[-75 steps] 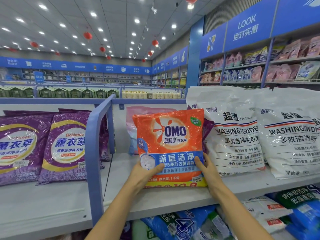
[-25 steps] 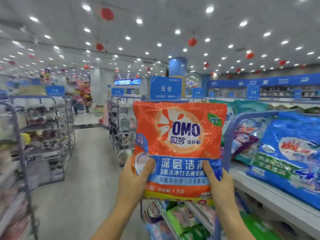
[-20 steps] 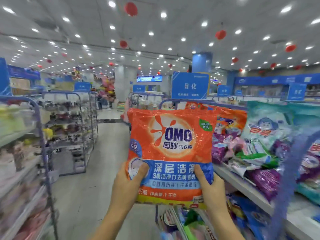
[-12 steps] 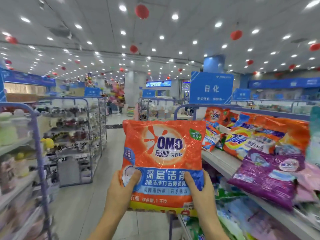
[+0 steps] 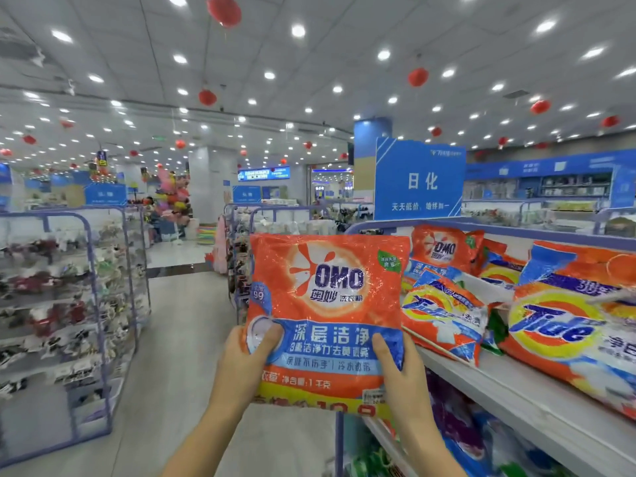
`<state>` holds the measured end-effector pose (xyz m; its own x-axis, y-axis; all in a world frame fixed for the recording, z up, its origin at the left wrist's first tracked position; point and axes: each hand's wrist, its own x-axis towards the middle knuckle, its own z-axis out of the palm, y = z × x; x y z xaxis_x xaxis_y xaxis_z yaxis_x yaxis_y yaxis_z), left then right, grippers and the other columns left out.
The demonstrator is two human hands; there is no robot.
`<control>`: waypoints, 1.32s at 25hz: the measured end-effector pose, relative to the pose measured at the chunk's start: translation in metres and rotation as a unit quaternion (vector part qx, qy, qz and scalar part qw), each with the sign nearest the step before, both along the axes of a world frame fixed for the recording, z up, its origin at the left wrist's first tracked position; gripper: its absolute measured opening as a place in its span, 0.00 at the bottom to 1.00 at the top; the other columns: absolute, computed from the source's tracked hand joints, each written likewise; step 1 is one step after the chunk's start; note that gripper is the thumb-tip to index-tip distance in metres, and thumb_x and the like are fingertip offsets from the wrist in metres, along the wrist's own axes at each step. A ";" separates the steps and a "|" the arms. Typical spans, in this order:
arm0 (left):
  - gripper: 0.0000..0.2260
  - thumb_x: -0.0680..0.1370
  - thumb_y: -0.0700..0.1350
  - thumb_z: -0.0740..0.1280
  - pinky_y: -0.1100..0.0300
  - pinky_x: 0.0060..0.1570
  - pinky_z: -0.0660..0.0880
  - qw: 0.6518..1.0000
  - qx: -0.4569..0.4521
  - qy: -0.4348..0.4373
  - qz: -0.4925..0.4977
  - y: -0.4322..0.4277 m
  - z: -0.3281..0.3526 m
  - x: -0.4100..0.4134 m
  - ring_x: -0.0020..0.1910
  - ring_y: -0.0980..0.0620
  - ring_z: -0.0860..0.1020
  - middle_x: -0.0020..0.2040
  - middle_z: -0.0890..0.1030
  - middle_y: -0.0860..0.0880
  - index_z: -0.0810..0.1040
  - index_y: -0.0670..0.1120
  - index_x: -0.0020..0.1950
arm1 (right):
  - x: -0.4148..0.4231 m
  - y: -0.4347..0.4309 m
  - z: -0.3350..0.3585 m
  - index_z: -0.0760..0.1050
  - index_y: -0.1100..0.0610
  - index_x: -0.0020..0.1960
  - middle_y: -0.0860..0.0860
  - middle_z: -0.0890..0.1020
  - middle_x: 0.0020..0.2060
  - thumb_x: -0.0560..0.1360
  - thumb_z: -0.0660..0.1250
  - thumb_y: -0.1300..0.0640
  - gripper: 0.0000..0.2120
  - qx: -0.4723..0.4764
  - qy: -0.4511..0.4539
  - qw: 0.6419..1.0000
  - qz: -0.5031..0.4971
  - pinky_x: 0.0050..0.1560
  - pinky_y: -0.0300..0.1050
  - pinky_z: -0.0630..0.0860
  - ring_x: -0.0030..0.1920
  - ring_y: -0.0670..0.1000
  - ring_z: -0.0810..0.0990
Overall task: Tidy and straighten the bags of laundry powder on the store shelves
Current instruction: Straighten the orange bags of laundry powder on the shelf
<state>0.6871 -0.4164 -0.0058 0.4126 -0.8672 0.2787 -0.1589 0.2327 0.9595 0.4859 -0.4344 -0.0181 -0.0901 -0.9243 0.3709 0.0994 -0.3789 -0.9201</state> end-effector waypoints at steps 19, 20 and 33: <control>0.18 0.69 0.62 0.70 0.59 0.37 0.78 0.947 -0.087 -0.028 -0.308 -0.403 0.029 -0.066 0.39 0.55 0.82 0.45 0.81 0.53 0.73 0.53 0.50 | -0.051 -0.292 0.022 0.70 0.52 0.63 0.51 0.78 0.58 0.74 0.61 0.41 0.22 0.021 0.020 0.956 -0.292 0.59 0.52 0.74 0.58 0.52 0.77; 0.15 0.72 0.59 0.69 0.60 0.35 0.77 0.936 -0.085 -0.032 -0.340 -0.413 0.032 -0.075 0.39 0.57 0.82 0.46 0.81 0.54 0.72 0.54 0.52 | -0.057 -0.297 0.024 0.72 0.53 0.59 0.52 0.81 0.54 0.76 0.61 0.44 0.17 0.021 0.013 0.950 -0.311 0.54 0.51 0.76 0.53 0.52 0.80; 0.14 0.78 0.53 0.60 0.58 0.37 0.69 0.933 -0.023 -0.083 -0.350 -0.505 0.037 -0.113 0.36 0.50 0.74 0.46 0.77 0.46 0.68 0.50 0.62 | -0.034 -0.363 0.020 0.67 0.53 0.65 0.52 0.80 0.54 0.77 0.61 0.44 0.20 0.055 -0.002 0.897 -0.438 0.44 0.42 0.79 0.51 0.50 0.81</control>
